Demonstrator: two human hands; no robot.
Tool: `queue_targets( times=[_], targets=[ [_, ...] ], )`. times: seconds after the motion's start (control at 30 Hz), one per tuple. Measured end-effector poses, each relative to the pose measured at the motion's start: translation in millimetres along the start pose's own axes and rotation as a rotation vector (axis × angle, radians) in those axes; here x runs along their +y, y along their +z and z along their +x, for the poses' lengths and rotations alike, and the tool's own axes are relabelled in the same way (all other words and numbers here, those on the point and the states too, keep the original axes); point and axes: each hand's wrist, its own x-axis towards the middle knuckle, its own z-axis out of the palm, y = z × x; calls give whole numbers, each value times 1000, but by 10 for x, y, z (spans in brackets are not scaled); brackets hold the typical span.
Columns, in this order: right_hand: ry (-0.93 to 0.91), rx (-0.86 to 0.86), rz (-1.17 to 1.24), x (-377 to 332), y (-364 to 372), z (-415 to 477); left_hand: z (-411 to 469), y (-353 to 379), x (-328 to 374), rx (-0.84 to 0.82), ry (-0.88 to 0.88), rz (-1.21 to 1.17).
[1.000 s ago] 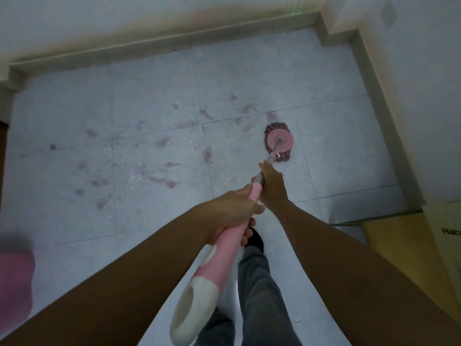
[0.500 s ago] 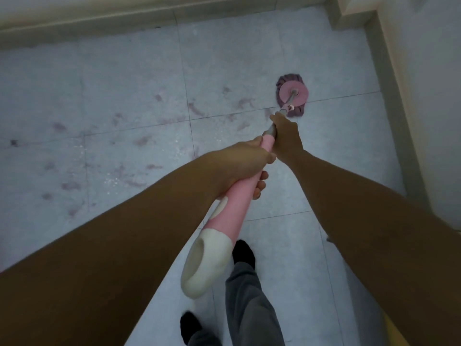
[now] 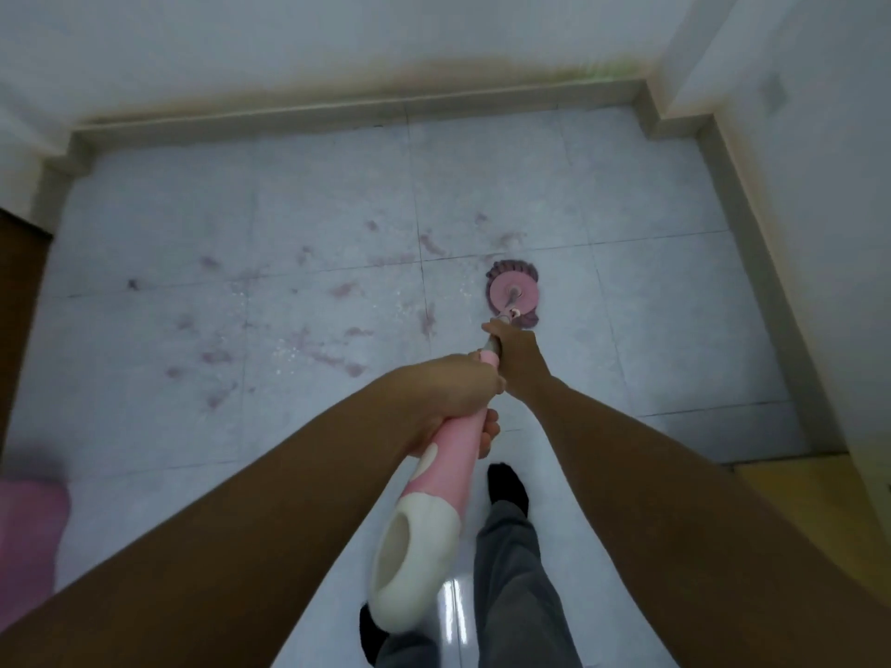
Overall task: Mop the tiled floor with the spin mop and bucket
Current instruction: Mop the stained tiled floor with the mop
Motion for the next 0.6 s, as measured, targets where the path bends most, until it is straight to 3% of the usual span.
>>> queue_targets(
  times=[0.1, 0.27, 0.4, 0.6],
  targets=[
    [-15, -88, 19, -398, 423, -634, -446, -245, -575, -16, -64, 11],
    [-212, -27, -86, -825, 835, -1274, -818, -622, -1101, 10, -116, 80],
    [-230, -8, -199, -810, 1065, -1325, -853, -746, -1315, -31, -135, 114],
    [-173, 90, -77, -723, 1115, -963, -564, -837, -1115, -24, -77, 134]
  ],
)
